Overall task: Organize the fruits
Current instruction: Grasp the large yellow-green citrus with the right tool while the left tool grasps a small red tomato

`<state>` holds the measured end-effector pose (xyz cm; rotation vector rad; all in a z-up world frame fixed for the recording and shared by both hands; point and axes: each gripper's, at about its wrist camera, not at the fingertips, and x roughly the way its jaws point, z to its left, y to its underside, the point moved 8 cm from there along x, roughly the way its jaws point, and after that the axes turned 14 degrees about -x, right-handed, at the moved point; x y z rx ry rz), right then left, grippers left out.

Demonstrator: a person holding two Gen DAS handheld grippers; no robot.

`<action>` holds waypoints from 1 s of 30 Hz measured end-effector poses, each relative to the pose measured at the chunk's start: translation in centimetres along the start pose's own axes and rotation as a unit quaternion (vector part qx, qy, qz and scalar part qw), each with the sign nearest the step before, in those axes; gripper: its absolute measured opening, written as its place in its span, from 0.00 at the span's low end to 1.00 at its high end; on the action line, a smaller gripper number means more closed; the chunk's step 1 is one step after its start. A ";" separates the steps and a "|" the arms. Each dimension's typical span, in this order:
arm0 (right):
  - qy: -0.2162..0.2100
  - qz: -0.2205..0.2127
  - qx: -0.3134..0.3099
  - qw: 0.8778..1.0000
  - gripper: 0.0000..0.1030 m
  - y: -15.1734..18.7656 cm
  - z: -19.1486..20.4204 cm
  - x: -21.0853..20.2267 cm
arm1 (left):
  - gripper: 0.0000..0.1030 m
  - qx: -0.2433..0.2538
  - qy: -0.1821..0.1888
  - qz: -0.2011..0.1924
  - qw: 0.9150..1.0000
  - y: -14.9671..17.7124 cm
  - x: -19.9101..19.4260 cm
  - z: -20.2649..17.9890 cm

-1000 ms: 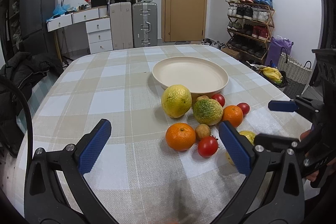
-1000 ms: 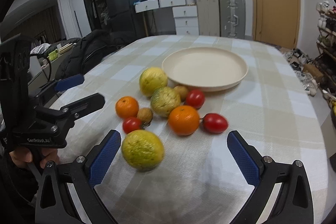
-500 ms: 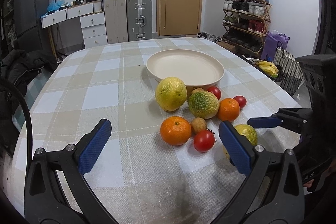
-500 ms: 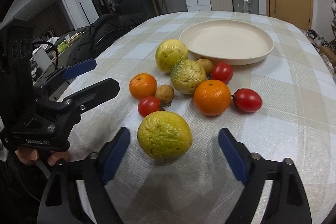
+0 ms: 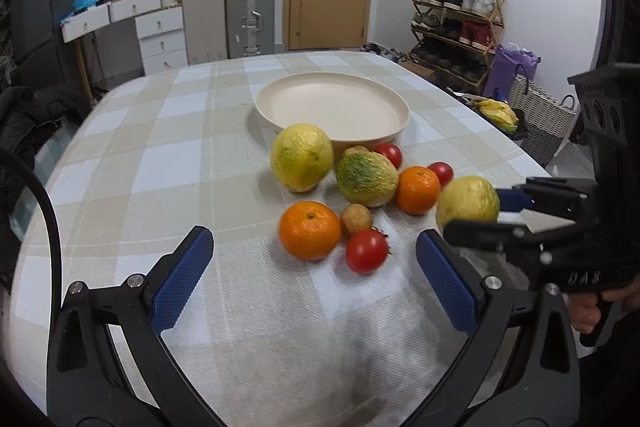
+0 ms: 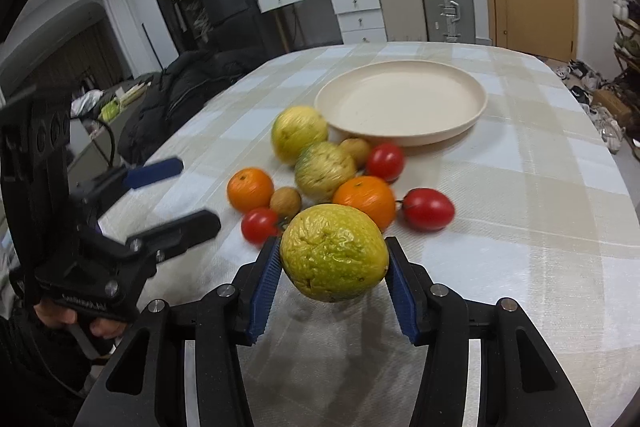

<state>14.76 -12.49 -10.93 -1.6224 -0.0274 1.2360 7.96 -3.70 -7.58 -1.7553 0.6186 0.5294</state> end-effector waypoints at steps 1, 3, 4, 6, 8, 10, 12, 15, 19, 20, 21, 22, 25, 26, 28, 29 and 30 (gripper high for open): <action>0.002 -0.003 0.005 1.000 0.50 -0.1 -0.3 -0.2 | 0.94 0.001 0.007 0.007 1.000 0.2 0.1 -0.3; 0.010 -0.005 0.007 1.000 0.50 -0.1 -0.9 -0.5 | 0.87 0.006 0.014 0.018 1.000 0.5 0.3 -0.8; 0.011 -0.006 0.008 1.000 0.50 -0.1 -1.1 -0.6 | 0.80 0.009 0.014 0.023 1.000 0.7 0.4 -1.0; 0.011 -0.008 0.010 1.000 0.50 0.0 -1.3 -0.6 | 0.67 0.013 0.018 0.039 0.999 1.1 0.9 -1.4; 0.014 -0.008 0.008 1.000 0.50 0.1 -1.4 -0.7 | 0.53 0.011 0.031 0.060 0.998 1.8 1.3 -1.7; 0.013 -0.006 0.006 1.000 0.50 0.1 -1.3 -0.5 | 0.51 0.012 0.039 0.075 0.996 2.4 1.7 -2.1; 0.013 -0.006 0.003 1.000 0.50 0.2 -1.2 -0.4 | 0.51 0.019 0.034 0.082 0.996 2.7 2.1 -2.4; 0.013 -0.006 0.000 1.000 0.50 0.3 -1.0 -0.3 | 0.51 0.020 0.030 0.091 0.995 3.0 2.7 -2.5; 0.013 -0.006 -0.003 1.000 0.50 0.3 -1.0 -0.3 | 0.51 0.005 0.035 0.110 0.993 3.2 3.8 -2.6; 0.013 -0.006 -0.004 1.000 0.50 0.3 -0.9 -0.2 | 0.51 0.005 0.035 0.113 0.993 3.2 3.9 -2.7; 0.013 -0.005 -0.003 1.000 0.50 0.3 -1.0 -0.2 | 0.51 0.006 0.035 0.115 0.993 3.2 4.1 -2.8; 0.013 -0.005 -0.003 1.000 0.50 0.4 -1.0 -0.2 | 0.51 0.006 0.033 0.115 0.993 3.1 4.3 -2.8; 0.012 -0.004 -0.003 1.000 0.50 0.4 -1.0 -0.2 | 0.43 0.004 0.032 0.119 0.992 2.9 4.6 -3.0; 0.012 -0.004 -0.004 1.000 0.50 0.4 -0.9 -0.2 | 0.42 0.006 0.028 0.118 0.993 2.8 4.8 -3.1; 0.012 -0.004 -0.005 1.000 0.50 0.4 -0.9 -0.2 | 0.28 0.010 0.021 0.115 0.993 2.7 5.0 -3.3; 0.012 -0.004 -0.004 1.000 0.50 0.4 -0.9 -0.2 | 0.24 0.011 0.016 0.114 0.993 2.6 5.1 -3.3; 0.011 -0.004 -0.004 1.000 0.50 0.4 -0.9 -0.2 | 0.25 0.012 0.014 0.113 0.993 2.6 5.2 -3.4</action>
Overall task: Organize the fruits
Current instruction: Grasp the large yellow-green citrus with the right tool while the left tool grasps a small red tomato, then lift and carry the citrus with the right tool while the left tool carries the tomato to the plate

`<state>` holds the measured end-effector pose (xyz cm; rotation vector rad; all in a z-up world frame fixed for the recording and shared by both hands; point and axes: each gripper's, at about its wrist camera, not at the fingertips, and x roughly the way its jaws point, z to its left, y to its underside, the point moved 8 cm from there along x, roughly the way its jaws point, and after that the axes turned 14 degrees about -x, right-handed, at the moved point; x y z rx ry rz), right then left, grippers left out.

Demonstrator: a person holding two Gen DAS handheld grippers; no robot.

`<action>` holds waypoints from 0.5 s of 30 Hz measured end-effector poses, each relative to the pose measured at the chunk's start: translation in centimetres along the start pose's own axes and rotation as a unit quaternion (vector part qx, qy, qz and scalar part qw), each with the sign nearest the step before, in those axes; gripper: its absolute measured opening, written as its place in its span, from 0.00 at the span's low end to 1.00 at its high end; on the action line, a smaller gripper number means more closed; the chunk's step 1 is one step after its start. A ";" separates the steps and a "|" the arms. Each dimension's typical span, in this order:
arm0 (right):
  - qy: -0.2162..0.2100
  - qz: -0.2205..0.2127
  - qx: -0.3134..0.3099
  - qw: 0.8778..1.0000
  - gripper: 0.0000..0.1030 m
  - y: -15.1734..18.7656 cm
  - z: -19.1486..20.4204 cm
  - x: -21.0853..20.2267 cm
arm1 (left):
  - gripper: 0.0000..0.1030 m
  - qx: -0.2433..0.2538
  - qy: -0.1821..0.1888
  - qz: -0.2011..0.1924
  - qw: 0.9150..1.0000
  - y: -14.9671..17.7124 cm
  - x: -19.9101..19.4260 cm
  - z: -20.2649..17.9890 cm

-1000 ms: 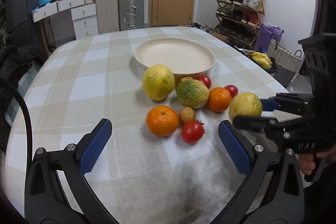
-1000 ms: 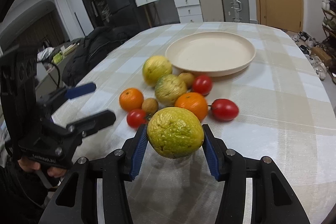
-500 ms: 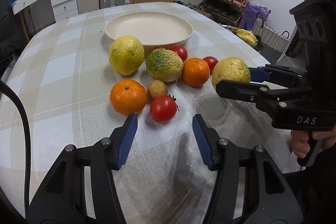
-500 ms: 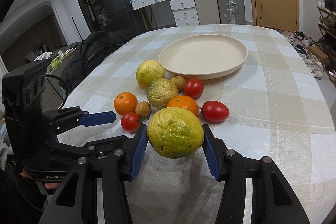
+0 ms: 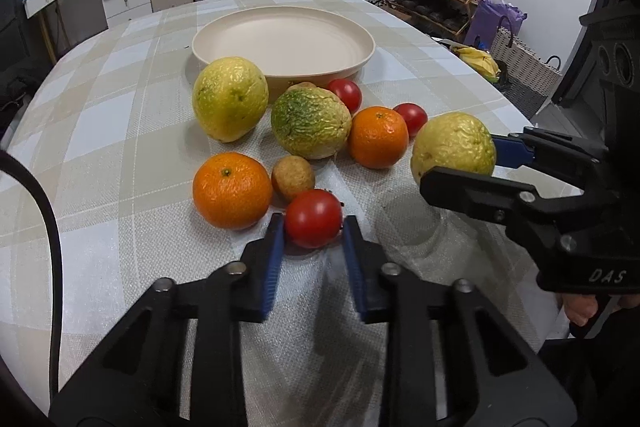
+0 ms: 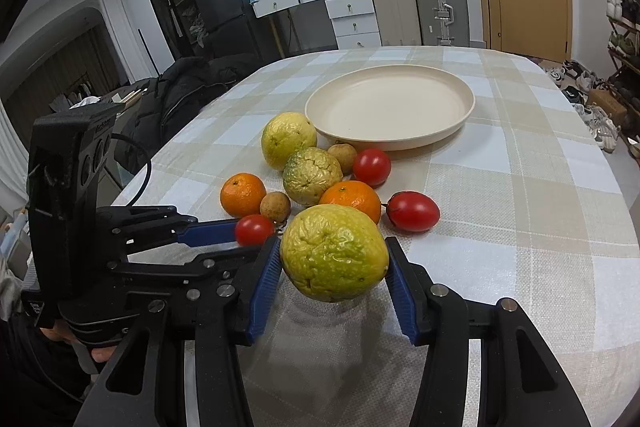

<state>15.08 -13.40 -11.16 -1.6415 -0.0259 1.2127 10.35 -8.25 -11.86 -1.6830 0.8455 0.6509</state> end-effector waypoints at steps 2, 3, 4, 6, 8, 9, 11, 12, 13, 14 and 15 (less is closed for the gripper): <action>0.001 0.000 -0.003 1.000 0.50 0.0 0.1 -0.1 | 0.25 0.004 0.003 -0.001 1.000 0.1 -0.1 -0.2; 0.002 0.000 -0.004 1.000 0.50 0.0 0.1 -0.1 | 0.25 0.008 0.006 -0.001 1.000 0.2 -0.1 -0.3; 0.001 0.000 -0.002 1.000 0.50 0.0 0.0 0.0 | 0.24 0.010 0.006 -0.003 1.000 0.2 -0.2 -0.4; 0.001 0.000 -0.002 1.000 0.50 0.0 0.0 0.0 | 0.24 0.018 0.003 -0.016 1.000 0.3 -0.6 -0.7; 0.006 -0.001 -0.007 1.000 0.50 0.0 0.0 0.0 | 0.25 0.022 0.005 -0.025 0.999 0.3 -1.0 -0.9; 0.008 -0.002 -0.007 1.000 0.50 0.0 0.0 -0.2 | 0.24 0.020 0.008 -0.029 0.999 0.2 -1.2 -1.0; 0.009 -0.009 -0.004 1.000 0.50 -0.1 -0.2 -0.4 | 0.25 0.016 0.007 -0.038 0.999 0.1 -1.7 -1.0; 0.010 -0.013 -0.004 1.000 0.50 -0.2 -0.3 -0.6 | 0.25 0.014 0.007 -0.045 0.999 -0.1 -2.0 -0.9; 0.015 -0.016 -0.004 1.000 0.50 -0.3 -0.4 -0.7 | 0.25 0.013 0.007 -0.051 0.999 -0.2 -2.3 -0.9; 0.019 -0.018 -0.005 1.000 0.50 -0.4 -0.5 -0.7 | 0.25 0.013 0.006 -0.057 0.998 -0.4 -2.6 -1.0; 0.020 -0.021 -0.005 1.000 0.50 -0.6 -0.7 -0.7 | 0.25 0.011 0.004 -0.061 0.998 -0.6 -2.8 -0.8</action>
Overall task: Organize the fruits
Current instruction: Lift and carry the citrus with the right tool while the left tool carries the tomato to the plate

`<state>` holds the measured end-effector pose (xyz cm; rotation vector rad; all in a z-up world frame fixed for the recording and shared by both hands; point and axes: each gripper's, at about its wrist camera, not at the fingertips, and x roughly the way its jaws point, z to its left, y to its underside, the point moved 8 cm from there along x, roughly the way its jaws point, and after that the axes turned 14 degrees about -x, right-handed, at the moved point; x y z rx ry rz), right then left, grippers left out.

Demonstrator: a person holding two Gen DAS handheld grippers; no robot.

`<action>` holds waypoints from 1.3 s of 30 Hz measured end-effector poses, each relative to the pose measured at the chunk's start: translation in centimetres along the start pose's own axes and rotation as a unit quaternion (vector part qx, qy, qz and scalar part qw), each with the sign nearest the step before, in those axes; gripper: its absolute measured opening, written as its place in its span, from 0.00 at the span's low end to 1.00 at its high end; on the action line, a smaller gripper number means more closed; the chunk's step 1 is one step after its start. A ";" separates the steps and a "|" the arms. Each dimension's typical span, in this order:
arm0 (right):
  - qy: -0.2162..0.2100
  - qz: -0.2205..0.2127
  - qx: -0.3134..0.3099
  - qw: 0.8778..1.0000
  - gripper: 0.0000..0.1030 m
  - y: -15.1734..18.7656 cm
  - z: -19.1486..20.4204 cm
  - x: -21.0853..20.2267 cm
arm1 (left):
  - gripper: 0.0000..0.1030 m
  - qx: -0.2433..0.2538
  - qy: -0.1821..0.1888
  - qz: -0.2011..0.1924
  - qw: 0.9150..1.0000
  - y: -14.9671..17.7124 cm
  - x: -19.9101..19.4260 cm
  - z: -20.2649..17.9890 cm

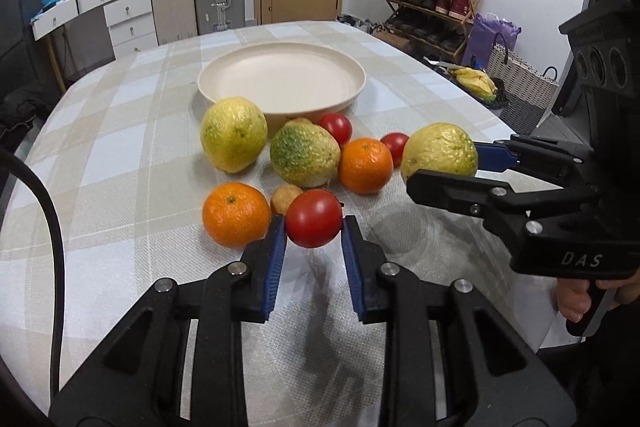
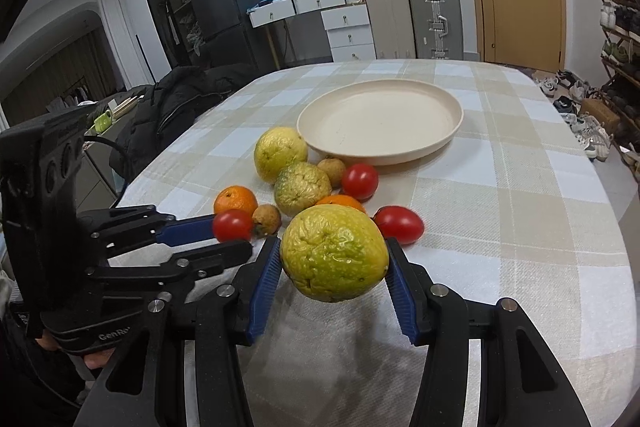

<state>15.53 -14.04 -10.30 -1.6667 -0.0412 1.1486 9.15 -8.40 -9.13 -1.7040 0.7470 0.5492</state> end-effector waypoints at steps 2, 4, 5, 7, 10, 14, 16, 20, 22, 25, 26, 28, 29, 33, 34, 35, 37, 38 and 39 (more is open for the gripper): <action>0.001 -0.006 0.001 1.000 0.50 -0.3 -0.3 -0.1 | 0.25 -0.004 -0.001 -0.009 1.000 -0.4 -0.6 0.4; -0.001 -0.016 0.001 1.000 0.50 -0.8 -0.5 -0.3 | 0.25 -0.010 -0.004 -0.019 1.000 -1.0 -1.1 0.9; -0.001 -0.021 0.000 1.000 0.50 -1.0 -0.5 -0.4 | 0.25 -0.010 -0.003 -0.019 1.000 -1.3 -1.2 1.0; 0.000 -0.028 -0.008 1.000 0.50 -1.5 -0.4 -0.7 | 0.25 -0.017 -0.004 -0.029 0.999 -2.2 -1.8 1.2; 0.006 -0.027 -0.013 1.000 0.50 -2.1 -0.6 -1.1 | 0.25 -0.023 -0.002 -0.038 0.999 -3.4 -2.4 1.1; 0.016 -0.025 0.000 1.000 0.50 -2.7 -1.6 -1.5 | 0.25 -0.018 0.001 -0.056 0.998 -4.9 -3.1 0.5; 0.024 -0.022 0.004 0.999 0.50 -2.8 -2.1 -1.6 | 0.25 -0.019 0.004 -0.061 0.998 -5.7 -3.3 0.3; 0.030 -0.018 0.019 0.999 0.50 -2.8 -3.2 -1.6 | 0.25 -0.025 0.008 -0.068 0.997 -6.9 -3.4 0.1; 0.034 -0.017 0.024 0.999 0.50 -2.8 -3.6 -1.5 | 0.25 -0.028 0.014 -0.068 0.997 -7.4 -3.4 0.0; 0.037 -0.015 0.030 0.999 0.50 -2.8 -4.1 -1.3 | 0.25 -0.026 0.015 -0.066 0.997 -7.9 -2.9 -0.3; 0.037 -0.015 0.032 0.999 0.50 -2.8 -4.3 -1.2 | 0.25 -0.026 0.016 -0.065 0.997 -8.0 -2.7 -0.4; 0.038 -0.014 0.035 0.999 0.50 -2.9 -4.5 -1.1 | 0.25 -0.025 0.018 -0.064 0.997 -8.2 -2.4 -0.7; 0.039 -0.014 0.035 0.999 0.50 -3.0 -4.4 -1.3 | 0.25 -0.022 0.018 -0.064 0.998 -8.3 -2.2 -0.8; 0.039 -0.014 0.038 0.998 0.50 -3.3 -4.7 -0.9 | 0.25 -0.020 0.021 -0.060 0.998 -8.5 -1.5 -1.3; 0.040 -0.014 0.039 0.998 0.50 -3.4 -4.8 -0.9 | 0.25 -0.018 0.021 -0.059 0.998 -8.6 -1.3 -1.4; 0.040 -0.014 0.038 0.998 0.50 -3.5 -4.9 -0.8 | 0.25 -0.017 0.020 -0.060 0.998 -8.7 -1.1 -1.5; 0.041 -0.014 0.038 0.998 0.51 -3.7 -5.1 -0.7 | 0.25 -0.017 0.018 -0.060 0.998 -9.0 -0.7 -1.6; 0.041 -0.014 0.039 0.998 0.51 -3.8 -5.2 -0.5 | 0.25 -0.018 0.018 -0.059 0.998 -9.0 -0.5 -1.6; 0.040 -0.014 0.041 0.998 0.50 -3.8 -5.3 -0.5 | 0.25 -0.020 0.019 -0.056 0.998 -9.0 -0.2 -1.6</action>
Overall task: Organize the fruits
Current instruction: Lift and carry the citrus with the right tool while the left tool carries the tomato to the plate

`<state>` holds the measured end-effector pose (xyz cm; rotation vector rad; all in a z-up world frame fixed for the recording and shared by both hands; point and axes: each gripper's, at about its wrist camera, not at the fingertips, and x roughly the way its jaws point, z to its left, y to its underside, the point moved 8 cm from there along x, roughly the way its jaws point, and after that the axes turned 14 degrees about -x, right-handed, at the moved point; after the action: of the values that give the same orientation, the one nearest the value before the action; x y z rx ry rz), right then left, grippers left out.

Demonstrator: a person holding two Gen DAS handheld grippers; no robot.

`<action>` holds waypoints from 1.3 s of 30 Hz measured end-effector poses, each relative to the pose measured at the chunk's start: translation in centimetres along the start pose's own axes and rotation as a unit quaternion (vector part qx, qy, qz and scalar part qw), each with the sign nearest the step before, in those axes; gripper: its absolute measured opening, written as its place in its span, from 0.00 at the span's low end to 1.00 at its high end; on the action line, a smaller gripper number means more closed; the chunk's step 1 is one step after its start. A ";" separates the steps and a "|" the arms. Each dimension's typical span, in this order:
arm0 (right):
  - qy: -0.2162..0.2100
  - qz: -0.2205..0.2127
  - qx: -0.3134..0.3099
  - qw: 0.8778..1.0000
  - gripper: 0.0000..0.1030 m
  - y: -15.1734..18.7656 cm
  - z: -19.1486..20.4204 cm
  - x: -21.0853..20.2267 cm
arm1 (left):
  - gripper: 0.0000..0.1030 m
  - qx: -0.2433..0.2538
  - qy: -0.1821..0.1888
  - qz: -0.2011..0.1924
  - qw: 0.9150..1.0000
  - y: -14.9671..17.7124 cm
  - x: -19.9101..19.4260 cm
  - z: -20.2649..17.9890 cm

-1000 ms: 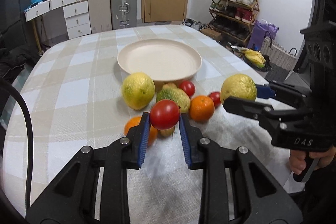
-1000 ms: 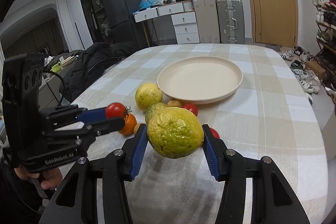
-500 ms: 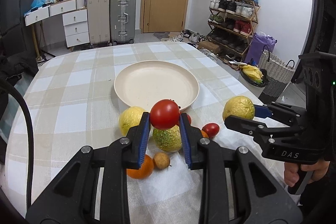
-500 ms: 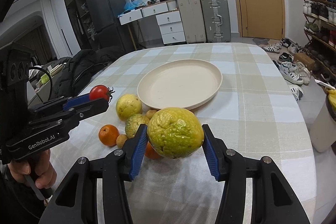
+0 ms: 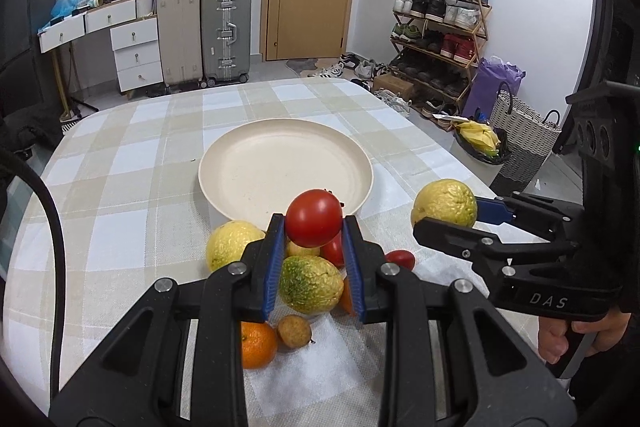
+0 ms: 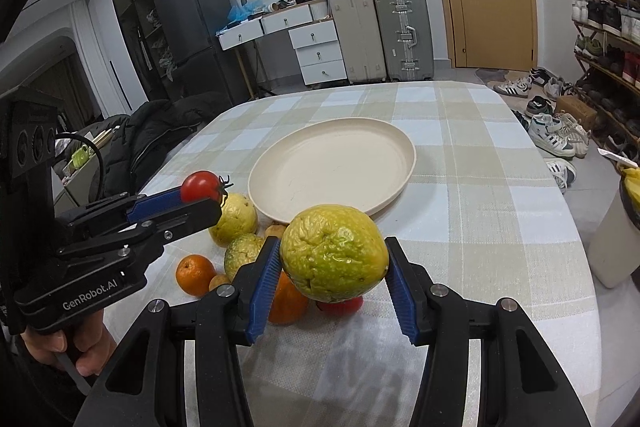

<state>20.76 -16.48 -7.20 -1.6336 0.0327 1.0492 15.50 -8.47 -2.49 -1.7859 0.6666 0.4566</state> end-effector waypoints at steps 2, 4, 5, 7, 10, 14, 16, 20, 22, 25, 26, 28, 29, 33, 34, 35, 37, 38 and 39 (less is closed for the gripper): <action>0.001 0.002 0.002 1.000 0.50 -0.2 -0.2 0.2 | 0.25 -0.002 0.000 0.003 1.000 -0.1 0.5 0.0; 0.001 0.002 0.004 1.000 0.50 -0.4 -0.5 0.4 | 0.25 -0.003 -0.004 0.005 1.000 -0.2 1.1 0.0; 0.001 0.003 0.005 1.000 0.50 -0.5 -0.7 0.5 | 0.25 -0.004 -0.005 0.007 1.000 -0.2 1.3 0.1; 0.003 0.004 0.007 1.000 0.51 -0.7 -0.9 0.7 | 0.25 -0.007 -0.005 0.010 1.000 -0.2 1.8 0.2; 0.005 0.005 0.006 1.000 0.51 -1.1 -1.1 1.2 | 0.25 -0.012 -0.010 0.014 1.000 -0.4 2.7 0.6; 0.003 0.006 0.005 1.000 0.51 -1.6 -1.4 1.7 | 0.25 -0.020 -0.016 0.020 0.999 -0.6 3.8 1.3; 0.003 0.007 0.004 1.000 0.51 -1.8 -1.4 1.9 | 0.25 -0.024 -0.020 0.023 0.999 -0.7 4.3 1.7; 0.003 0.007 0.008 1.000 0.50 -2.0 -1.7 2.3 | 0.25 -0.033 -0.025 0.028 0.999 -1.1 5.3 2.4; 0.004 0.009 0.008 1.000 0.50 -2.1 -1.8 2.4 | 0.25 -0.036 -0.028 0.029 0.999 -1.3 5.7 2.7; 0.005 0.013 0.006 1.000 0.51 -2.1 -1.8 2.6 | 0.25 -0.036 -0.035 0.032 0.998 -1.4 6.4 3.3; 0.006 0.014 0.005 1.000 0.51 -2.1 -1.8 2.7 | 0.25 -0.037 -0.037 0.033 0.998 -1.4 6.4 3.5; 0.005 0.017 0.005 1.000 0.50 -2.2 -1.8 2.8 | 0.25 -0.042 -0.036 0.034 0.998 -1.5 6.8 3.8; 0.005 0.018 0.005 1.000 0.51 -2.3 -1.9 3.0 | 0.25 -0.043 -0.036 0.034 0.998 -1.5 6.8 3.9; 0.004 0.021 0.001 1.000 0.51 -2.5 -1.7 3.6 | 0.25 -0.042 -0.040 0.035 0.998 -1.8 7.2 4.1; 0.003 0.024 0.000 1.000 0.51 -2.4 -1.7 3.7 | 0.25 -0.044 -0.039 0.035 0.998 -1.9 7.3 4.1; 0.003 0.025 -0.001 1.000 0.51 -2.5 -1.7 4.0 | 0.25 -0.046 -0.039 0.035 0.998 -1.9 7.4 4.1; 0.003 0.030 -0.002 1.000 0.51 -2.4 -1.8 4.4 | 0.25 -0.048 -0.039 0.037 0.997 -1.9 7.7 4.3; 0.003 0.032 -0.003 0.999 0.51 -2.4 -1.8 4.5 | 0.25 -0.048 -0.038 0.035 0.997 -1.9 7.7 4.3; 0.003 0.033 -0.004 0.999 0.51 -2.4 -1.8 4.7 | 0.25 -0.049 -0.037 0.033 0.998 -1.9 7.7 4.4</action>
<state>25.91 -14.79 -8.38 -1.6522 0.0877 1.0960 22.75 -5.52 -7.08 -1.8331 0.6640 0.6063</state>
